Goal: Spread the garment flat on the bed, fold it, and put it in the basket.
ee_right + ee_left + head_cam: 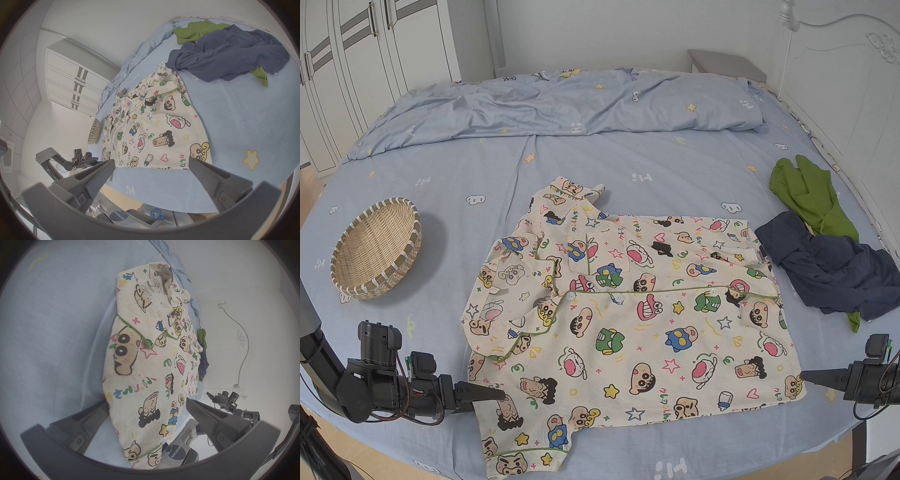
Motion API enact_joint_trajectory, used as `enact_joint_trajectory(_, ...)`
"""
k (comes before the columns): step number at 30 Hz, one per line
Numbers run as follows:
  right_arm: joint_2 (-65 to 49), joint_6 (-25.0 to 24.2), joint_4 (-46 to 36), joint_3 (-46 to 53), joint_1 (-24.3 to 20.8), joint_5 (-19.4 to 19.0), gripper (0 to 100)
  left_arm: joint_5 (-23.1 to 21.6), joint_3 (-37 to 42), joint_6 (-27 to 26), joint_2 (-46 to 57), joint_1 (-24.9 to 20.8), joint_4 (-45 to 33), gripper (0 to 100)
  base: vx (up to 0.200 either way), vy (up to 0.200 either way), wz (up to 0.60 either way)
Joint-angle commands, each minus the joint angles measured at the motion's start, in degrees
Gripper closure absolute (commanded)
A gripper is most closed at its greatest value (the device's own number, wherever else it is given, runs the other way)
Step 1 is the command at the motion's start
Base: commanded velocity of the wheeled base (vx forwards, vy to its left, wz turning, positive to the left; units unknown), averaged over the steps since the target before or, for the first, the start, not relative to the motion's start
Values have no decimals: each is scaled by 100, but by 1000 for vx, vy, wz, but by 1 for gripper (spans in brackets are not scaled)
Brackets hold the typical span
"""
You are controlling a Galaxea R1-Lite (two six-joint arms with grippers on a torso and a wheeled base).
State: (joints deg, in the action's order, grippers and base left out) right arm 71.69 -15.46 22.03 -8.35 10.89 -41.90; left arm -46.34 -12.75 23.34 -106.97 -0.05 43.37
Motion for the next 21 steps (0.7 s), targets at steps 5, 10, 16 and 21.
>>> enact_joint_trajectory(5, -15, -1, 3, 0, 1, -2, 0, 2, -8, 12, -52, -13, -13, 0, 0, 0, 0)
enact_joint_trajectory(10, 11, -27, 3, -26, 36, -2, 0, -7, -43, 47, -140, -48, -13, 0, 0, 0, 0)
enact_joint_trajectory(16, 47, -36, -6, -35, 45, -11, 0, -16, -26, 47, -140, -39, -13, 100, 0, 0, 0)
enact_joint_trajectory(21, 275, -36, -6, -44, 54, -29, 0, -33, -43, 30, -157, 58, -13, 100, 0, 0, 0)
